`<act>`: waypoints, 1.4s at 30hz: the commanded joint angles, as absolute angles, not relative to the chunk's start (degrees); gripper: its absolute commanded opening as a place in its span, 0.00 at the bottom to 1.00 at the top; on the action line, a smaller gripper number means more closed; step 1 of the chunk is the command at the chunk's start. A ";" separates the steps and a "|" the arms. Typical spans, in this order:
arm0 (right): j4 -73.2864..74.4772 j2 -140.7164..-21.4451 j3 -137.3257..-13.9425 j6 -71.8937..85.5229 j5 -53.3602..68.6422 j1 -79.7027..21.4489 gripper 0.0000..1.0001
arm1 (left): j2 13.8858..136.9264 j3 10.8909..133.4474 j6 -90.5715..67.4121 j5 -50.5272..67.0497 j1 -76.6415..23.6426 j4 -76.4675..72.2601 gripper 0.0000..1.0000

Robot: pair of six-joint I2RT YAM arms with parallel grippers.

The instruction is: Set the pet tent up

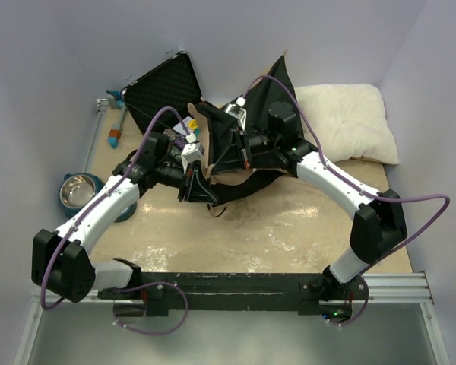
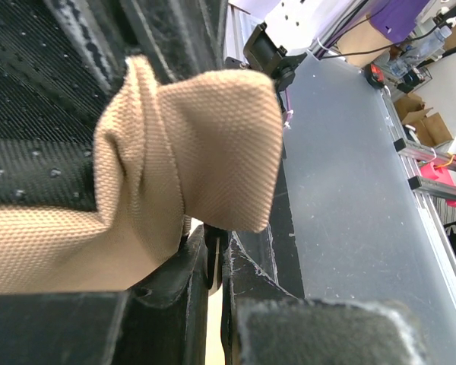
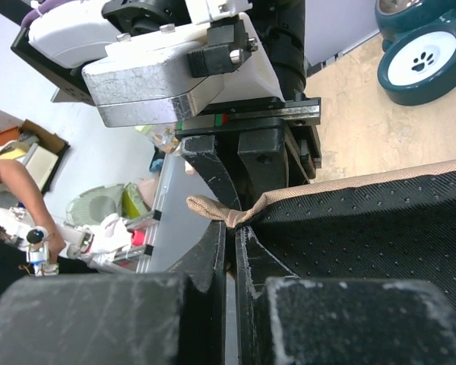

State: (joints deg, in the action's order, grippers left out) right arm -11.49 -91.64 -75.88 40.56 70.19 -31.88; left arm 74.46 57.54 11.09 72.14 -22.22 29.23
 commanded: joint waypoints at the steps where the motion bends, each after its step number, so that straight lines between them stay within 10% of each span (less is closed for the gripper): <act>1: -19.62 -85.16 -80.77 36.40 69.43 -31.73 0.00 | 78.40 53.70 6.59 64.42 -23.47 46.49 0.00; 20: 13.61 -89.64 -85.69 6.16 68.47 -32.08 0.00 | 76.64 55.02 8.35 67.15 -23.47 47.63 0.00; 42: 17.39 -91.14 -86.92 1.07 65.65 -35.16 0.00 | 77.08 57.57 8.96 68.55 -23.82 48.25 0.00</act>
State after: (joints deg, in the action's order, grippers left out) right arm 18.09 -91.66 -83.35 4.38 65.56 -34.87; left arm 75.26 58.41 14.15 71.44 -23.05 36.62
